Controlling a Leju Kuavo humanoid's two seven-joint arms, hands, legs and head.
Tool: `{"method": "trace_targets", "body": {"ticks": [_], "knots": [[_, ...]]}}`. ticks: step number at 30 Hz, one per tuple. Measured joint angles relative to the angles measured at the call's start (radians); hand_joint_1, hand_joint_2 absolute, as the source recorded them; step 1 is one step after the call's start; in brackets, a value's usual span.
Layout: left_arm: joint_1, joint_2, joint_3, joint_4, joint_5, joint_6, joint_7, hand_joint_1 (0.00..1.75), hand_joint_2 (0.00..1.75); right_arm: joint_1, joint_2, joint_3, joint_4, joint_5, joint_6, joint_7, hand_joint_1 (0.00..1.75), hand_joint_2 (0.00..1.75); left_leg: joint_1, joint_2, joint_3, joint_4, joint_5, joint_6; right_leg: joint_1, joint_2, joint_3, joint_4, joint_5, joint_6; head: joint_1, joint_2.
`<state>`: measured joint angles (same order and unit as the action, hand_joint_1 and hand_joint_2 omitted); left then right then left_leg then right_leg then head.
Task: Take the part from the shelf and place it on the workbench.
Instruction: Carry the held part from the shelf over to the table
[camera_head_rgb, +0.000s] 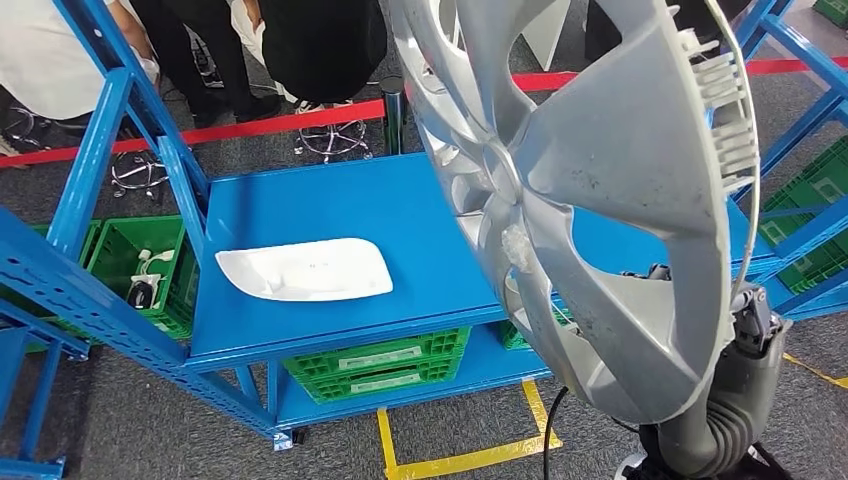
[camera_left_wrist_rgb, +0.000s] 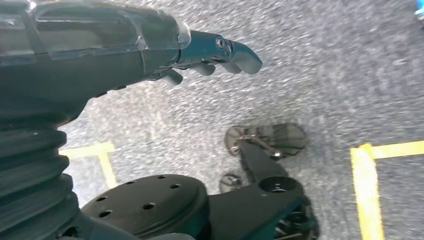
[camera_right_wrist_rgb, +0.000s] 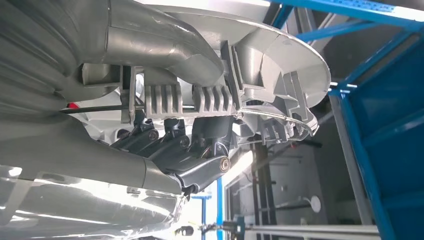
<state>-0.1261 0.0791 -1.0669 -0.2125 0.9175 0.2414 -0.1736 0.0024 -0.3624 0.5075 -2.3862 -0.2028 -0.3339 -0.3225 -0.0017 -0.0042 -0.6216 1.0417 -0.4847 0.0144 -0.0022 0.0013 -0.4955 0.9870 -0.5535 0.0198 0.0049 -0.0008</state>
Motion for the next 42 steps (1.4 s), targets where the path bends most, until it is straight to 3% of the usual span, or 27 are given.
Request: {"method": "trace_targets", "body": {"ticks": [8, 11, 13, 16, 17, 18, 20, 22, 25, 27, 29, 31, 32, 33, 34, 36, 38, 41, 42], "knots": [[0.0, 0.005, 0.003, 0.0, -0.011, -0.019, 0.053, 0.0, 1.75, 0.032, 0.019, 0.013, 0.0, 0.059, -0.051, -0.023, 1.75, 1.75, -0.002, 0.0, 0.0, 0.001, -0.001, 0.001, -0.001, 0.0, 0.0, -0.003, 0.001, 0.002, 0.0, 0.0], [0.0, 0.004, 0.002, -0.001, -0.029, -0.022, 0.045, 0.0, 1.75, 0.042, 0.022, 0.019, -0.005, 0.066, -0.066, -0.023, 1.75, 1.75, 0.001, -0.001, 0.014, -0.021, 0.007, 0.013, -0.003, 0.0, 0.006, -0.01, 0.0, 0.012, -0.002, 0.0], [0.0, 0.0, 0.002, -0.003, -0.042, -0.022, 0.025, 0.0, 1.75, 0.045, 0.023, 0.02, -0.01, 0.065, -0.072, -0.021, 1.75, 1.75, 0.007, 0.001, 0.031, -0.047, 0.017, 0.019, -0.004, 0.0, -0.016, 0.048, -0.038, 0.016, 0.001, 0.0], [0.0, -0.008, 0.002, -0.004, -0.055, -0.022, -0.001, 0.0, 1.75, 0.045, 0.023, 0.022, -0.011, 0.055, -0.075, -0.012, 1.75, 1.75, 0.008, 0.003, 0.036, -0.052, 0.019, 0.019, -0.012, 0.0, -0.103, 0.22, -0.114, 0.024, 0.007, 0.0], [0.0, -0.011, 0.002, -0.004, -0.057, -0.023, -0.008, 0.0, 1.75, 0.046, 0.023, 0.023, -0.011, 0.051, -0.075, -0.005, 1.75, 1.75, 0.008, 0.003, 0.036, -0.051, 0.019, 0.018, -0.015, 0.0, -0.118, 0.243, -0.112, 0.027, 0.007, 0.0], [0.001, -0.015, 0.002, -0.006, -0.059, -0.023, -0.015, 0.0, 1.75, 0.046, 0.023, 0.024, -0.011, 0.047, -0.075, 0.003, 1.75, 1.75, 0.009, 0.003, 0.036, -0.049, 0.018, 0.015, -0.019, 0.0, -0.119, 0.234, -0.092, 0.03, 0.007, 0.0], [0.001, -0.023, 0.002, -0.009, -0.064, -0.028, -0.027, 0.0, 1.75, 0.041, 0.023, 0.024, -0.011, 0.04, -0.075, 0.022, 1.75, 1.75, 0.013, 0.001, 0.037, -0.043, 0.014, 0.005, -0.027, 0.0, -0.074, 0.12, -0.015, 0.035, 0.01, 0.0], [0.0, -0.032, 0.002, -0.01, -0.07, -0.034, -0.026, 0.0, 1.75, 0.035, 0.021, 0.022, -0.012, 0.034, -0.075, 0.042, 1.75, 1.75, 0.012, -0.001, 0.034, -0.034, 0.01, -0.01, -0.028, 0.005, -0.033, 0.022, 0.03, 0.032, 0.014, 0.0], [0.001, -0.046, 0.002, -0.01, -0.073, -0.036, -0.016, 0.0, 1.75, 0.03, 0.017, 0.019, -0.015, 0.026, -0.077, 0.062, 1.75, 1.75, 0.011, -0.001, 0.029, -0.032, 0.015, -0.028, -0.023, 0.009, -0.033, 0.01, 0.036, 0.009, 0.007, 0.0], [0.001, -0.052, 0.001, -0.01, -0.074, -0.037, -0.012, 0.0, 1.75, 0.026, 0.015, 0.019, -0.019, 0.023, -0.078, 0.068, 1.75, 1.75, 0.014, 0.003, 0.022, -0.016, -0.002, -0.037, -0.024, 0.006, -0.036, 0.008, 0.041, -0.006, -0.001, 0.0], [0.001, -0.057, 0.001, -0.011, -0.074, -0.036, -0.007, 0.0, 1.75, 0.022, 0.013, 0.018, -0.023, 0.023, -0.08, 0.072, 1.75, 1.75, 0.015, 0.006, -0.012, 0.071, -0.062, -0.043, -0.024, 0.002, -0.038, 0.006, 0.046, -0.017, -0.012, 0.0], [0.002, -0.062, 0.001, -0.01, -0.074, -0.035, -0.003, 0.0, 1.75, 0.019, 0.012, 0.015, -0.027, 0.023, -0.087, 0.08, 1.75, 1.75, 0.016, 0.006, -0.065, 0.205, -0.128, -0.046, -0.02, -0.002, -0.042, 0.006, 0.048, -0.022, -0.02, 0.0], [0.003, -0.066, 0.001, -0.01, -0.074, -0.033, -0.002, 0.0, 1.75, 0.019, 0.011, 0.013, -0.027, 0.023, -0.093, 0.085, 1.75, 1.75, 0.016, 0.006, -0.08, 0.246, -0.141, -0.045, -0.017, -0.003, -0.043, 0.006, 0.049, -0.023, -0.021, 0.0], [0.003, -0.069, 0.001, -0.01, -0.075, -0.032, -0.001, 0.0, 1.75, 0.018, 0.011, 0.011, -0.028, 0.023, -0.098, 0.09, 1.75, 1.75, 0.016, 0.006, -0.076, 0.25, -0.134, -0.042, -0.015, -0.004, -0.043, 0.007, 0.049, -0.024, -0.022, 0.0], [0.004, -0.072, 0.001, -0.01, -0.076, -0.03, -0.001, 0.0, 1.75, 0.018, 0.01, 0.008, -0.029, 0.022, -0.102, 0.094, 1.75, 1.75, 0.016, 0.005, -0.054, 0.214, -0.109, -0.038, -0.013, -0.004, -0.043, 0.007, 0.049, -0.024, -0.022, 0.0], [0.003, -0.077, 0.001, -0.01, -0.08, -0.026, -0.002, 0.0, 1.75, 0.019, 0.008, 0.001, -0.035, 0.022, -0.107, 0.098, 1.75, 1.75, 0.013, 0.004, 0.02, 0.082, -0.05, -0.027, -0.01, -0.003, -0.043, 0.009, 0.049, -0.022, -0.023, 0.0], [0.002, -0.081, 0.001, -0.01, -0.081, -0.022, -0.003, 0.0, 1.75, 0.018, 0.006, -0.007, -0.042, 0.022, -0.109, 0.099, 1.75, 1.75, 0.009, 0.002, 0.066, -0.01, -0.028, -0.019, -0.008, -0.003, -0.047, 0.012, 0.05, -0.015, -0.024, 0.0], [0.004, -0.088, 0.001, -0.01, -0.082, -0.019, -0.005, 0.0, 1.75, 0.019, 0.002, -0.012, -0.048, 0.022, -0.109, 0.099, 1.75, 1.75, 0.006, -0.001, 0.067, -0.029, -0.027, -0.012, -0.011, -0.002, -0.054, 0.015, 0.051, 0.002, -0.021, 0.0], [0.004, -0.09, 0.001, -0.01, -0.082, -0.019, -0.006, 0.0, 1.75, 0.02, 0.001, -0.013, -0.049, 0.022, -0.109, 0.1, 1.75, 1.75, 0.007, -0.001, 0.066, -0.031, -0.024, -0.007, -0.013, -0.003, -0.058, 0.025, 0.04, 0.007, -0.019, 0.0]]}}
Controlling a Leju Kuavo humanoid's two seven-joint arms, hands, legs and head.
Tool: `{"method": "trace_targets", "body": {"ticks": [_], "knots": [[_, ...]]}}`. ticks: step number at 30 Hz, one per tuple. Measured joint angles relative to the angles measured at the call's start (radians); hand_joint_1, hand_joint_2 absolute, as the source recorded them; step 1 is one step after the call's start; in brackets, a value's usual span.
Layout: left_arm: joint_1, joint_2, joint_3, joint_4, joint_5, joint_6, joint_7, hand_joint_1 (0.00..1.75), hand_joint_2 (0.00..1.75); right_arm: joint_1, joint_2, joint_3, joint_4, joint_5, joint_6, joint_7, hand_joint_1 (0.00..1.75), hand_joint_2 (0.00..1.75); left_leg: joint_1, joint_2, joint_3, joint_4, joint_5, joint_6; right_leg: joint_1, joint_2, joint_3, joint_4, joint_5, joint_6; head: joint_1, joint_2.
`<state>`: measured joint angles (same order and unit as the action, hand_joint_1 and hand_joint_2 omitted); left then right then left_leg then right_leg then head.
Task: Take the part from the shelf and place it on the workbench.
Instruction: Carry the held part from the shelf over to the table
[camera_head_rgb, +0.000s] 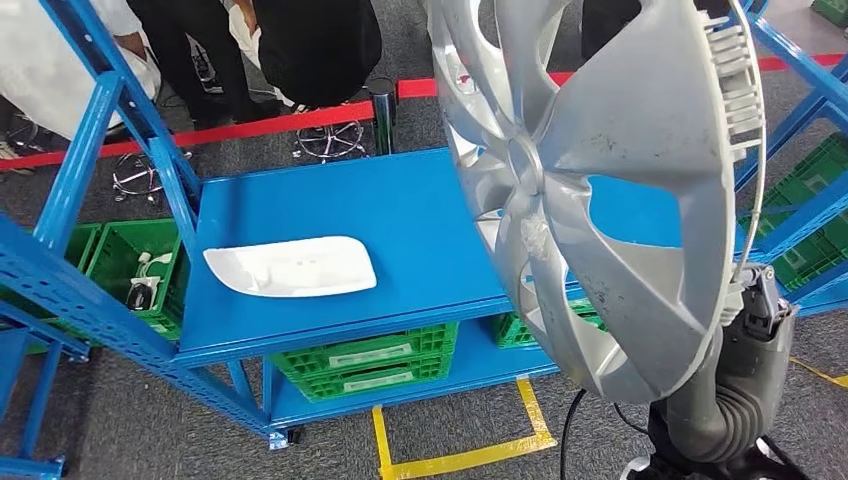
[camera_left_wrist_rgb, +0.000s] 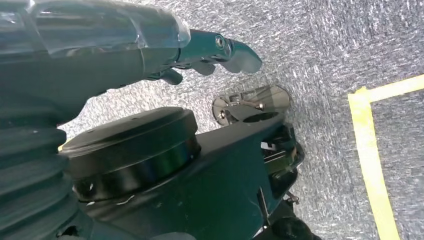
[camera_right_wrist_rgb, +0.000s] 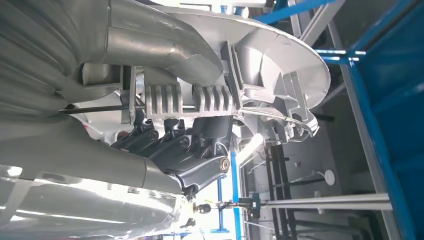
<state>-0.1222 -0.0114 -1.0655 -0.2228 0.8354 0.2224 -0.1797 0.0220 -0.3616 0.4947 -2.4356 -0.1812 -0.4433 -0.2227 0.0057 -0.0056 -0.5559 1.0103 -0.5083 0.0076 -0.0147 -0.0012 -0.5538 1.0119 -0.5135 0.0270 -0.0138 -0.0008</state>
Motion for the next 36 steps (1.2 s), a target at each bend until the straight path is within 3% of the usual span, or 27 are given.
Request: {"method": "trace_targets", "body": {"ticks": [2, 4, 5, 6, 8, 10, 12, 15, 17, 19, 20, 21, 22, 23, 25, 26, 27, 30, 32, 35, 36], "knots": [[-0.001, -0.004, 0.0, 0.0, 0.0, 0.0, -0.001, 0.0, 1.75, 0.0, -0.003, -0.001, -0.003, 0.0, 0.0, 0.0, 1.75, 1.75, 0.002, 0.001, -0.002, -0.005, 0.007, 0.01, -0.002, 0.0, -0.027, 0.072, -0.054, 0.009, 0.01, 0.0], [0.0, -0.008, 0.0, 0.0, 0.0, 0.0, -0.002, 0.0, 1.75, 0.001, -0.005, -0.001, -0.004, 0.0, 0.0, 0.0, 1.75, 1.75, 0.0, 0.002, -0.007, -0.004, 0.01, 0.015, -0.002, 0.001, -0.078, 0.206, -0.124, 0.014, 0.023, 0.0], [0.0, -0.01, 0.0, 0.0, 0.0, 0.0, -0.002, 0.0, 1.75, 0.002, -0.005, -0.001, -0.003, 0.0, 0.0, 0.0, 1.75, 1.75, -0.002, 0.002, -0.009, -0.004, 0.012, 0.017, -0.002, 0.001, -0.098, 0.26, -0.145, 0.014, 0.027, 0.0], [0.001, -0.01, 0.0, 0.0, 0.0, 0.0, -0.002, 0.0, 1.75, 0.003, -0.005, -0.001, -0.003, 0.0, 0.0, 0.0, 1.75, 1.75, -0.005, 0.002, -0.01, -0.004, 0.014, 0.018, -0.002, 0.001, -0.101, 0.277, -0.144, 0.013, 0.03, 0.0], [0.001, -0.011, 0.0, 0.0, 0.001, 0.0, -0.001, 0.0, 1.75, 0.003, -0.005, -0.001, -0.003, 0.0, 0.0, 0.0, 1.75, 1.75, -0.009, 0.001, -0.011, -0.004, 0.016, 0.018, -0.001, 0.001, -0.058, 0.201, -0.091, 0.005, 0.036, 0.0], [0.0, -0.013, 0.0, 0.0, 0.001, 0.0, 0.0, 0.0, 1.75, 0.003, -0.005, -0.002, -0.005, 0.0, 0.001, -0.001, 1.75, 1.75, -0.014, 0.0, -0.013, -0.003, 0.018, 0.015, 0.003, 0.001, 0.012, 0.059, -0.031, -0.008, 0.041, 0.0], [0.0, -0.015, 0.0, 0.0, 0.001, 0.0, 0.003, 0.0, 1.75, 0.004, -0.006, -0.003, -0.008, 0.0, 0.001, -0.002, 1.75, 1.75, -0.017, 0.001, -0.02, 0.0, 0.024, 0.007, 0.007, 0.001, 0.043, -0.016, -0.011, -0.018, 0.043, 0.0], [0.0, -0.016, 0.0, 0.0, 0.0, 0.0, 0.008, 0.0, 1.75, 0.008, -0.008, -0.004, -0.01, 0.0, 0.001, -0.003, 1.75, 1.75, -0.017, 0.003, -0.03, 0.006, 0.024, -0.009, 0.006, 0.0, 0.038, -0.026, -0.003, -0.027, 0.04, 0.0], [0.0, -0.015, 0.0, 0.0, 0.0, 0.0, 0.013, 0.0, 1.75, 0.009, -0.008, -0.007, -0.011, 0.0, 0.001, -0.004, 1.75, 1.75, -0.014, 0.004, -0.051, 0.059, -0.022, -0.021, 0.001, -0.004, 0.034, -0.032, 0.007, -0.036, 0.031, 0.0], [0.0, -0.015, 0.0, 0.0, 0.0, 0.0, 0.02, 0.0, 1.75, 0.011, -0.008, -0.01, -0.011, 0.0, 0.001, -0.005, 1.75, 1.75, -0.007, 0.004, -0.098, 0.182, -0.099, -0.032, 0.001, -0.007, 0.024, -0.031, 0.014, -0.04, 0.017, 0.0], [0.0, -0.015, 0.0, 0.0, 0.0, 0.0, 0.023, 0.0, 1.75, 0.012, -0.008, -0.01, -0.011, 0.0, 0.001, -0.005, 1.75, 1.75, -0.004, 0.004, -0.119, 0.242, -0.126, -0.037, 0.001, -0.009, 0.019, -0.029, 0.017, -0.04, 0.012, 0.0], [0.0, -0.014, 0.0, 0.0, 0.0, 0.0, 0.026, 0.0, 1.75, 0.013, -0.008, -0.011, -0.011, 0.0, 0.001, -0.006, 1.75, 1.75, -0.001, 0.005, -0.128, 0.275, -0.136, -0.04, 0.001, -0.009, 0.013, -0.026, 0.019, -0.039, 0.009, 0.0], [0.0, -0.014, 0.0, 0.001, 0.001, 0.0, 0.027, 0.0, 1.75, 0.014, -0.008, -0.011, -0.011, 0.0, 0.001, -0.006, 1.75, 1.75, 0.001, 0.005, -0.118, 0.269, -0.125, -0.042, 0.0, -0.01, 0.008, -0.022, 0.02, -0.037, 0.008, 0.0], [0.0, -0.013, 0.0, 0.001, 0.001, 0.0, 0.029, 0.0, 1.75, 0.015, -0.008, -0.011, -0.011, 0.0, 0.001, -0.006, 1.75, 1.75, 0.004, 0.005, -0.088, 0.225, -0.099, -0.043, -0.001, -0.01, 0.004, -0.018, 0.021, -0.035, 0.007, 0.0], [-0.001, -0.012, 0.0, 0.001, 0.001, 0.0, 0.03, 0.0, 1.75, 0.015, -0.008, -0.012, -0.011, 0.0, 0.0, -0.008, 1.75, 1.75, 0.006, 0.005, -0.01, 0.091, -0.046, -0.042, -0.001, -0.009, -0.002, -0.009, 0.021, -0.028, 0.004, 0.0], [-0.001, -0.011, 0.0, 0.001, 0.001, 0.0, 0.03, 0.0, 1.75, 0.015, -0.007, -0.013, -0.011, 0.0, 0.0, -0.009, 1.75, 1.75, 0.005, 0.004, 0.015, 0.042, -0.034, -0.039, 0.0, -0.009, -0.006, -0.004, 0.022, -0.023, 0.002, 0.0], [-0.002, -0.011, 0.0, 0.001, 0.002, 0.0, 0.03, 0.0, 1.75, 0.015, -0.007, -0.015, -0.012, 0.001, 0.0, -0.01, 1.75, 1.75, 0.004, 0.003, 0.026, 0.017, -0.031, -0.034, 0.0, -0.009, -0.01, -0.001, 0.023, -0.016, 0.002, 0.0], [-0.002, -0.009, 0.0, 0.001, 0.011, -0.002, 0.031, 0.0, 1.75, 0.015, -0.006, -0.016, -0.011, 0.001, 0.001, -0.012, 1.75, 1.75, 0.001, 0.003, 0.017, 0.01, -0.022, -0.011, -0.003, -0.008, -0.02, 0.001, 0.03, 0.005, 0.005, 0.0], [-0.002, -0.006, 0.0, 0.001, 0.025, -0.006, 0.03, 0.0, 1.75, 0.01, -0.002, -0.013, -0.008, 0.001, 0.006, -0.014, 1.75, 1.75, 0.002, 0.005, 0.007, 0.005, -0.009, 0.006, -0.004, -0.007, -0.038, 0.041, -0.009, 0.014, 0.013, 0.0], [-0.003, 0.004, 0.0, 0.002, 0.05, -0.023, 0.03, 0.0, 1.75, -0.015, 0.016, 0.004, 0.013, 0.0, 0.022, -0.022, 1.75, 1.75, -0.003, 0.014, -0.015, 0.004, 0.008, 0.019, -0.004, -0.006, -0.1, 0.224, -0.127, 0.019, 0.035, 0.0], [-0.002, 0.008, 0.0, 0.002, 0.056, -0.029, 0.031, 0.0, 1.75, -0.028, 0.025, 0.013, 0.026, -0.002, 0.027, -0.026, 1.75, 1.75, -0.007, 0.018, -0.022, 0.004, 0.013, 0.02, -0.004, -0.005, -0.11, 0.269, -0.146, 0.018, 0.039, 0.0]]}}
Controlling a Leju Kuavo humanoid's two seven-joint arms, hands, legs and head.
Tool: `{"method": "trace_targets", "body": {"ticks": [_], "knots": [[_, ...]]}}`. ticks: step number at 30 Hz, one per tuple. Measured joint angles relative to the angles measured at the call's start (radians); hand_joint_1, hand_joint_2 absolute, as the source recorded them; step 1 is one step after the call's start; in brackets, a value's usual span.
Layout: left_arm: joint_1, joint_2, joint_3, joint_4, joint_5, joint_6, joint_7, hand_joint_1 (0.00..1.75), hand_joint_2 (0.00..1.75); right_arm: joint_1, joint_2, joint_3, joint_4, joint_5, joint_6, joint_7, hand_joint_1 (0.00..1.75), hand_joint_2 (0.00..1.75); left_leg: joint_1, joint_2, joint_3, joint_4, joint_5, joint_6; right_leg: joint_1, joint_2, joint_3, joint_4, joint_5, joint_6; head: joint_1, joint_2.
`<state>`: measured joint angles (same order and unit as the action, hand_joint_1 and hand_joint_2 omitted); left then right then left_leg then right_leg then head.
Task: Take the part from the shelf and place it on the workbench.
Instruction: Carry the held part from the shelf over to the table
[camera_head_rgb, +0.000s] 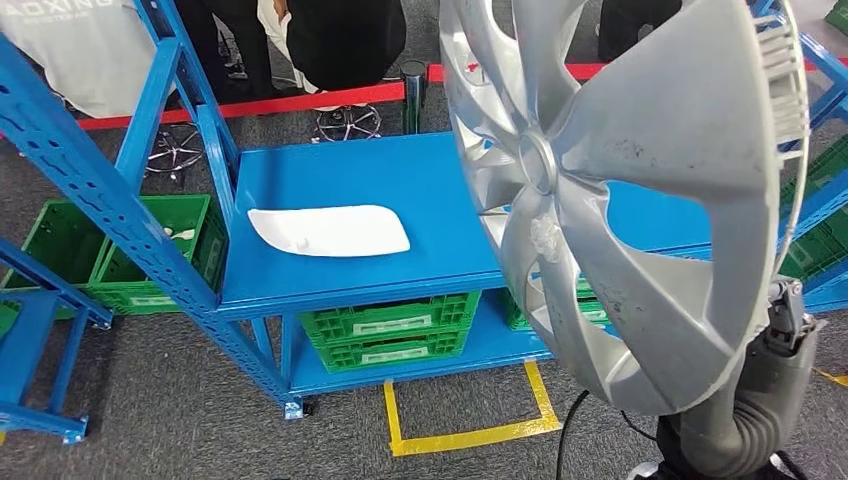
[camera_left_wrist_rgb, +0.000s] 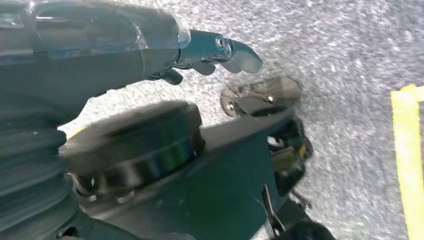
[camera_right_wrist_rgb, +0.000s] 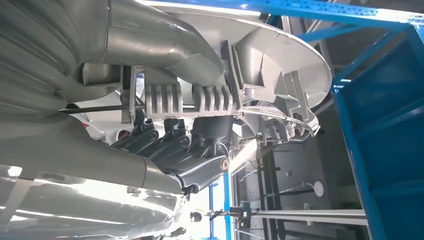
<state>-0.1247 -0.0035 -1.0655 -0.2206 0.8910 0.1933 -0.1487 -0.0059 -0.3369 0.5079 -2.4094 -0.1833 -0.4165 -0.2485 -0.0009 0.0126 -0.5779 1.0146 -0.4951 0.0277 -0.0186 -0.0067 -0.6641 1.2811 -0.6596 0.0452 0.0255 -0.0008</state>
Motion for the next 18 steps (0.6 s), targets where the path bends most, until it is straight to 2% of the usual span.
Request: {"method": "trace_targets", "body": {"ticks": [1, 2, 4, 5, 6, 7, 9, 10, 11, 12, 14, 15, 16, 17, 18], "knots": [[0.0, 0.004, 0.0, 0.001, 0.004, -0.004, 0.002, 0.0, 1.75, -0.012, 0.008, 0.01, 0.013, -0.002, 0.003, -0.004, 1.75, 1.75, -0.004, 0.003, -0.007, 0.0, 0.005, 0.001, 0.0, 0.0, 0.006, 0.009, 0.001, -0.003, 0.003, 0.0], [0.0, 0.008, 0.0, 0.001, 0.006, -0.008, 0.004, 0.0, 1.75, -0.022, 0.015, 0.017, 0.026, -0.004, 0.005, -0.006, 1.75, 1.75, -0.007, 0.005, -0.012, 0.0, 0.01, 0.0, 0.001, 0.0, 0.032, -0.023, 0.021, -0.008, 0.006, 0.0], [-0.001, 0.014, 0.0, 0.002, 0.008, -0.01, 0.007, 0.0, 1.75, -0.038, 0.028, 0.031, 0.046, -0.006, 0.006, -0.009, 1.75, 1.75, -0.012, 0.008, -0.019, 0.0, 0.019, -0.003, 0.006, 0.003, 0.118, -0.166, 0.078, -0.026, 0.008, 0.0], [-0.002, 0.016, 0.0, 0.002, 0.008, -0.01, 0.008, 0.0, 1.75, -0.046, 0.033, 0.037, 0.053, -0.007, 0.006, -0.01, 1.75, 1.75, -0.014, 0.009, -0.023, 0.001, 0.024, -0.006, 0.009, 0.005, 0.154, -0.233, 0.098, -0.035, 0.008, 0.0], [-0.002, 0.018, 0.0, 0.002, 0.008, -0.01, 0.009, 0.0, 1.75, -0.052, 0.037, 0.043, 0.059, -0.009, 0.007, -0.01, 1.75, 1.75, -0.014, 0.011, -0.028, 0.002, 0.029, -0.01, 0.013, 0.007, 0.175, -0.276, 0.108, -0.042, 0.008, 0.0], [-0.003, 0.019, 0.0, 0.002, 0.008, -0.01, 0.01, 0.0, 1.75, -0.058, 0.041, 0.048, 0.064, -0.011, 0.007, -0.01, 1.75, 1.75, -0.013, 0.014, -0.032, 0.002, 0.035, -0.016, 0.017, 0.008, 0.181, -0.294, 0.11, -0.047, 0.007, 0.0], [-0.003, 0.022, 0.0, 0.002, 0.008, -0.009, 0.01, 0.0, 1.75, -0.065, 0.046, 0.056, 0.073, -0.018, 0.008, -0.01, 1.75, 1.75, -0.01, 0.015, -0.039, 0.002, 0.045, -0.028, 0.019, 0.007, 0.176, -0.302, 0.124, -0.053, 0.008, 0.0], [-0.003, 0.024, 0.0, 0.002, 0.008, -0.009, 0.009, 0.0, 1.75, -0.067, 0.048, 0.061, 0.077, -0.022, 0.008, -0.01, 1.75, 1.75, -0.009, 0.01, -0.043, 0.006, 0.039, -0.034, 0.017, 0.005, 0.172, -0.307, 0.134, -0.057, 0.007, 0.0], [-0.003, 0.027, 0.0, 0.002, 0.008, -0.009, 0.006, 0.0, 1.75, -0.069, 0.05, 0.065, 0.08, -0.024, 0.009, -0.011, 1.75, 1.75, -0.008, 0.003, -0.052, 0.025, 0.018, -0.04, 0.015, 0.003, 0.166, -0.312, 0.145, -0.061, 0.005, 0.0], [-0.003, 0.029, 0.0, 0.002, 0.008, -0.008, 0.003, 0.0, 1.75, -0.071, 0.053, 0.069, 0.084, -0.027, 0.009, -0.011, 1.75, 1.75, -0.005, -0.005, -0.069, 0.065, -0.019, -0.046, 0.012, -0.001, 0.157, -0.316, 0.155, -0.065, -0.001, 0.0], [-0.002, 0.031, 0.0, 0.002, 0.007, -0.007, -0.004, 0.0, 1.75, -0.074, 0.06, 0.073, 0.092, -0.031, 0.009, -0.013, 1.75, 1.75, 0.0, -0.015, -0.111, 0.188, -0.106, -0.056, 0.012, -0.005, 0.133, -0.313, 0.171, -0.068, -0.015, 0.0], [-0.002, 0.032, 0.0, 0.002, 0.006, -0.006, -0.006, 0.0, 1.75, -0.074, 0.061, 0.075, 0.096, -0.034, 0.009, -0.014, 1.75, 1.75, 0.003, -0.015, -0.124, 0.241, -0.135, -0.061, 0.012, -0.007, 0.12, -0.309, 0.177, -0.067, -0.021, 0.0], [-0.002, 0.033, 0.0, 0.002, 0.005, -0.006, -0.008, 0.0, 1.75, -0.074, 0.062, 0.076, 0.1, -0.037, 0.009, -0.016, 1.75, 1.75, 0.005, -0.015, -0.12, 0.263, -0.144, -0.064, 0.012, -0.009, 0.107, -0.305, 0.184, -0.065, -0.026, 0.0], [-0.002, 0.033, 0.0, 0.002, 0.003, -0.005, -0.009, 0.0, 1.75, -0.073, 0.063, 0.077, 0.105, -0.041, 0.009, -0.018, 1.75, 1.75, 0.008, -0.014, -0.096, 0.245, -0.135, -0.067, 0.012, -0.01, 0.094, -0.299, 0.19, -0.062, -0.03, 0.0], [-0.002, 0.033, 0.0, 0.002, 0.001, -0.004, -0.01, 0.0, 1.75, -0.073, 0.063, 0.077, 0.108, -0.044, 0.009, -0.021, 1.75, 1.75, 0.011, -0.013, -0.052, 0.19, -0.113, -0.068, 0.01, -0.011, 0.082, -0.293, 0.194, -0.059, -0.033, 0.0]]}}
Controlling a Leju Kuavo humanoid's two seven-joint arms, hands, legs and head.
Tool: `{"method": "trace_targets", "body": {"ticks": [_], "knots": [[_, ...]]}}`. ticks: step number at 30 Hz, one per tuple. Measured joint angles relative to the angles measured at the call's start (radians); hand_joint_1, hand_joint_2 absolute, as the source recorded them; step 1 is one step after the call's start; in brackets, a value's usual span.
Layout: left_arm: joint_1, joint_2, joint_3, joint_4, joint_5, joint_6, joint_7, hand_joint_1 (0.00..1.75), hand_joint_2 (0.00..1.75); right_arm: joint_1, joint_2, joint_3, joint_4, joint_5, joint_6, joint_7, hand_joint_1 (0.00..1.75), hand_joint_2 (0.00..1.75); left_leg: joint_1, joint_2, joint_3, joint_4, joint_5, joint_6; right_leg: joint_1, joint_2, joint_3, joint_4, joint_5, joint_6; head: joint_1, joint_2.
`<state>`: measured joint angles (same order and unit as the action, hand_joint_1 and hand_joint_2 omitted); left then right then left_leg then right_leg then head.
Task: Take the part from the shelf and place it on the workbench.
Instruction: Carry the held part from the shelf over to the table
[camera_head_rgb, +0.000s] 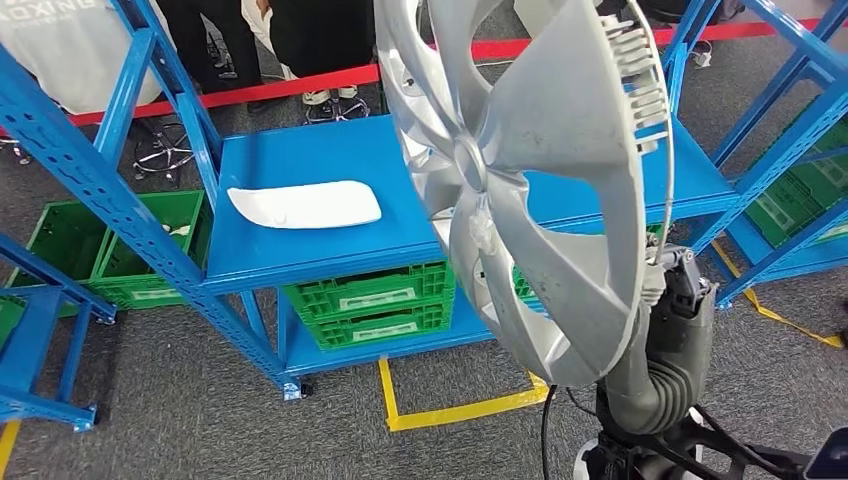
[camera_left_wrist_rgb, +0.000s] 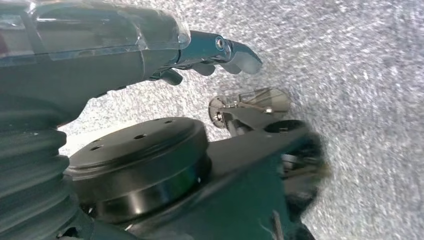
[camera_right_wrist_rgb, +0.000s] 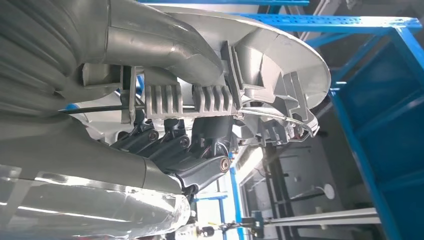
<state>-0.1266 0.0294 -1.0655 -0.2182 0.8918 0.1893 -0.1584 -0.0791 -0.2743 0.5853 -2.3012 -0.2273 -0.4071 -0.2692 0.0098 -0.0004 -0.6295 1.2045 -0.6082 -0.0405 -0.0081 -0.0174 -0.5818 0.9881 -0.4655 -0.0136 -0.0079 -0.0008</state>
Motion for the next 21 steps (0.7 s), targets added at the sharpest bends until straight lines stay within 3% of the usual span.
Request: {"method": "trace_targets", "body": {"ticks": [2, 3, 7, 9, 11, 12, 13, 14, 15, 18, 19, 21], "knots": [[-0.001, -0.001, 0.0, 0.0, -0.007, 0.003, 0.003, 0.0, 1.75, 0.003, 0.0, 0.001, 0.004, -0.01, -0.001, -0.004, 1.75, 1.75, 0.003, 0.0, 0.095, -0.14, 0.036, 0.003, 0.0, -0.001, -0.018, 0.013, 0.007, 0.009, -0.006, 0.0], [-0.002, -0.002, 0.0, 0.0, -0.011, 0.007, 0.007, 0.0, 1.75, 0.006, -0.002, -0.001, 0.004, -0.016, -0.003, -0.006, 1.75, 1.75, 0.002, -0.001, 0.122, -0.184, 0.044, 0.008, 0.001, -0.001, -0.023, 0.018, 0.011, 0.014, -0.007, 0.0], [0.001, -0.015, 0.0, 0.0, -0.025, 0.032, 0.025, 0.0, 1.75, 0.041, -0.019, -0.021, -0.007, -0.054, -0.006, -0.013, 1.75, 1.75, -0.003, -0.007, 0.12, -0.204, 0.065, 0.039, -0.004, 0.001, -0.032, 0.022, 0.019, 0.041, -0.006, 0.0], [0.0, -0.025, 0.0, -0.001, -0.028, 0.04, 0.028, 0.0, 1.75, 0.06, -0.03, -0.037, -0.015, -0.066, -0.007, -0.016, 1.75, 1.75, -0.001, -0.007, 0.105, -0.207, 0.083, 0.054, -0.007, 0.006, -0.051, 0.074, -0.039, 0.052, 0.0, 0.0], [0.0, -0.033, 0.0, -0.001, -0.029, 0.041, 0.03, 0.0, 1.75, 0.074, -0.04, -0.052, -0.019, -0.071, -0.007, -0.019, 1.75, 1.75, -0.003, -0.007, 0.086, -0.207, 0.1, 0.062, -0.008, 0.01, -0.084, 0.197, -0.134, 0.058, 0.01, 0.0], [0.001, -0.035, 0.0, -0.002, -0.029, 0.042, 0.03, 0.0, 1.75, 0.078, -0.043, -0.057, -0.021, -0.072, -0.007, -0.02, 1.75, 1.75, -0.005, -0.007, 0.075, -0.206, 0.108, 0.064, -0.008, 0.01, -0.095, 0.257, -0.167, 0.059, 0.013, 0.0], [0.001, -0.037, 0.0, -0.002, -0.029, 0.042, 0.03, 0.0, 1.75, 0.082, -0.046, -0.062, -0.022, -0.074, -0.007, -0.02, 1.75, 1.75, -0.006, -0.007, 0.063, -0.206, 0.117, 0.064, -0.008, 0.011, -0.094, 0.292, -0.18, 0.059, 0.015, 0.0], [0.001, -0.038, 0.0, -0.002, -0.029, 0.042, 0.03, 0.0, 1.75, 0.085, -0.048, -0.065, -0.022, -0.075, -0.007, -0.02, 1.75, 1.75, -0.008, -0.008, 0.053, -0.205, 0.125, 0.064, -0.008, 0.012, -0.078, 0.292, -0.172, 0.056, 0.017, 0.0], [0.001, -0.039, 0.0, -0.002, -0.029, 0.042, 0.031, 0.0, 1.75, 0.087, -0.051, -0.067, -0.022, -0.075, -0.007, -0.02, 1.75, 1.75, -0.01, -0.009, 0.043, -0.205, 0.133, 0.063, -0.007, 0.012, -0.043, 0.253, -0.15, 0.052, 0.018, 0.0], [0.001, -0.044, 0.0, -0.002, -0.03, 0.042, 0.031, 0.0, 1.75, 0.09, -0.056, -0.077, -0.027, -0.076, -0.007, -0.02, 1.75, 1.75, -0.016, -0.011, 0.024, -0.204, 0.153, 0.054, -0.001, 0.015, 0.1, 0.033, -0.091, 0.032, 0.018, 0.0], [0.0, -0.046, 0.0, -0.003, -0.03, 0.042, 0.031, 0.0, 1.75, 0.091, -0.058, -0.08, -0.031, -0.076, -0.007, -0.02, 1.75, 1.75, -0.018, -0.01, 0.019, -0.204, 0.161, 0.049, 0.002, 0.016, 0.125, -0.013, -0.088, 0.027, 0.016, 0.0], [0.001, -0.048, 0.0, -0.003, -0.03, 0.042, 0.031, 0.0, 1.75, 0.092, -0.06, -0.085, -0.036, -0.076, -0.007, -0.021, 1.75, 1.75, -0.017, -0.009, 0.012, -0.205, 0.176, 0.037, 0.005, 0.016, 0.129, -0.037, -0.084, 0.021, 0.015, 0.0]]}}
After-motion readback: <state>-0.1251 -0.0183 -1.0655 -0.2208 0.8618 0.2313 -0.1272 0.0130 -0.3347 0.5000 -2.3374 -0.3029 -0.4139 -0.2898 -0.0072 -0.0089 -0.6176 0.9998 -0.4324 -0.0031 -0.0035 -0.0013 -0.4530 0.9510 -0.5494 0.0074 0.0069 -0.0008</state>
